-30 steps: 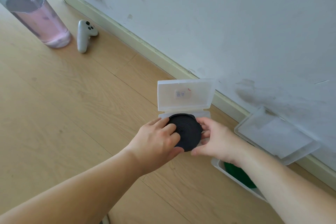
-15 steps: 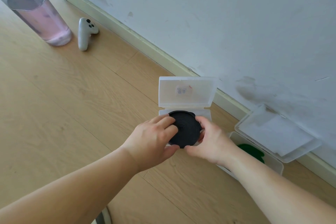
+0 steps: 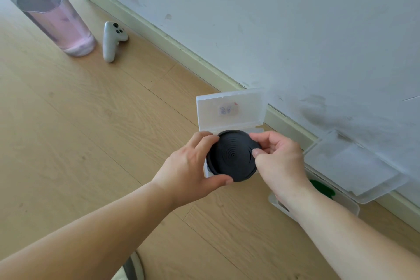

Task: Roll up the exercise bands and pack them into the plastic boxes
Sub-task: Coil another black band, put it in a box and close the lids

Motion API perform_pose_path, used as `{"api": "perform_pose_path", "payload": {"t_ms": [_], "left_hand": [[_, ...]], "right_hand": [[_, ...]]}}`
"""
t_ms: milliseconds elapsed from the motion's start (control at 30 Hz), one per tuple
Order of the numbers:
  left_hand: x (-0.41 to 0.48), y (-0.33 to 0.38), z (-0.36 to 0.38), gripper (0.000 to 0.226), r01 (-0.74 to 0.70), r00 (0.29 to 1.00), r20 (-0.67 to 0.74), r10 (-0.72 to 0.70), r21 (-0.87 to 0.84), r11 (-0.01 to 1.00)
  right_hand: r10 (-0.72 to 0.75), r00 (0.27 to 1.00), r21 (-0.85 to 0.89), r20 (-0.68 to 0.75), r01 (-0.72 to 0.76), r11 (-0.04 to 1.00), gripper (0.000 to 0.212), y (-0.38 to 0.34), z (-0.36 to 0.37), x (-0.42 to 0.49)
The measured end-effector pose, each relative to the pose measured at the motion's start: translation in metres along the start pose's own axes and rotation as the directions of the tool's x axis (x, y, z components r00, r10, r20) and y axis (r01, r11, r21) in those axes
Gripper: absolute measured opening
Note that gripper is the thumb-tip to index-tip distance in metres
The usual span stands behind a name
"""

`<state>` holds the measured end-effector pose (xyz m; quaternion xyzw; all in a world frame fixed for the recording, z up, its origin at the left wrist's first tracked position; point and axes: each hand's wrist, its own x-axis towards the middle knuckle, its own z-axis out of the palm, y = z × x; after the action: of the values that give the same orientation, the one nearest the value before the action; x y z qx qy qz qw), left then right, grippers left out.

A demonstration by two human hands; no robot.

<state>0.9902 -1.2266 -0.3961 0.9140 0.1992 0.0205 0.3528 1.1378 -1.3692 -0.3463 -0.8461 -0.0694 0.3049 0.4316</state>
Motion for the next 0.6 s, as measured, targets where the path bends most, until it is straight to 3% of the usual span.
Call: {"api": "perform_pose_path", "payload": {"t_ms": [100, 200, 333, 433, 600], "left_hand": [[0.001, -0.001, -0.001, 0.095, 0.022, 1.0, 0.007, -0.022, -0.071, 0.997], [0.003, 0.002, 0.001, 0.078, 0.062, 0.997, -0.042, -0.067, -0.106, 0.992], [0.011, 0.006, -0.001, 0.058, 0.133, 0.984, -0.105, -0.146, -0.118, 0.984], [0.014, 0.009, -0.003, 0.052, 0.115, 0.987, -0.102, -0.122, -0.071, 0.991], [0.013, 0.014, 0.001, 0.037, 0.085, 0.99, -0.109, -0.088, -0.035, 0.996]], "right_hand": [[-0.066, 0.997, 0.015, -0.046, 0.067, 0.998, 0.035, -0.006, -0.002, 0.002], [-0.117, 0.992, 0.005, -0.044, 0.118, 0.993, 0.035, -0.007, -0.002, 0.01], [-0.072, 0.997, 0.02, -0.012, 0.072, 0.997, 0.037, 0.0, 0.002, 0.021], [-0.052, 0.998, 0.069, -0.023, 0.054, 0.996, 0.039, 0.002, -0.003, 0.025], [-0.02, 0.998, -0.032, 0.064, 0.022, 0.999, 0.037, 0.011, 0.0, 0.021]]}}
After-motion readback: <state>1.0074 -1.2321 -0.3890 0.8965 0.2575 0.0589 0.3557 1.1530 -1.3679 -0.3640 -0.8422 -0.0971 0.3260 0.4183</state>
